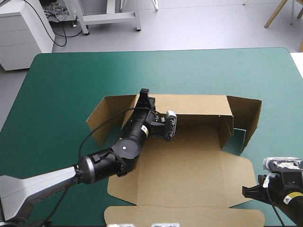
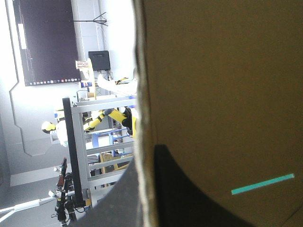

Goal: Fold the box

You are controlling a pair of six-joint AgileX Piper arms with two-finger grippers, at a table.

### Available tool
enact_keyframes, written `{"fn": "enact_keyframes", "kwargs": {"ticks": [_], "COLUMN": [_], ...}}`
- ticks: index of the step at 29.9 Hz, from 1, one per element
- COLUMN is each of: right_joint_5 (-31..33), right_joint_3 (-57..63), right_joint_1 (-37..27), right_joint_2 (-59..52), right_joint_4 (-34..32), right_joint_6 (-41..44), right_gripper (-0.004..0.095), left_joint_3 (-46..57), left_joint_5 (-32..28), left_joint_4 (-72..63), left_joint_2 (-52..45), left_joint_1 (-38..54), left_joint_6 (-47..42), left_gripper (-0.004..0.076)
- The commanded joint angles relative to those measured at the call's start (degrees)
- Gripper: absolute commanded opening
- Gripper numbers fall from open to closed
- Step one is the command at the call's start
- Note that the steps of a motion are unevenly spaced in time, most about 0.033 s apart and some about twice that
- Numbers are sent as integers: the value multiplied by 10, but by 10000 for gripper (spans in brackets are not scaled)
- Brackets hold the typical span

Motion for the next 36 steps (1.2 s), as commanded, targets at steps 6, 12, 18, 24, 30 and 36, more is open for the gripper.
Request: {"fn": "enact_keyframes", "kwargs": {"ticks": [6, 12, 18, 24, 30, 36], "right_joint_5": [-31, -31, -45, -89, -90, -48], "right_joint_3": [-14, -14, -43, -164, -326, -496], "right_joint_1": [1, 1, 1, 1, 1, 1], "right_joint_2": [6, 6, 18, 123, 297, 478], "right_joint_4": [-1, 0, 1, -16, -32, -20], "right_joint_6": [1, 1, 59, 71, 84, 68], "right_gripper": [697, 676, 589, 576, 576, 576], "left_joint_3": [-10, -10, -10, -10, -10, -10], "left_joint_5": [19, 19, 19, 19, 19, 19], "left_joint_4": [9, 9, 9, -2, -9, -12], "left_joint_2": [-22, -22, -22, -22, -22, -22], "left_joint_1": [-3, -3, -3, -3, -3, -3], "left_joint_6": [-7, -7, -7, -7, -7, -7], "left_gripper": [-10, -10, -10, -10, -10, -10]}}
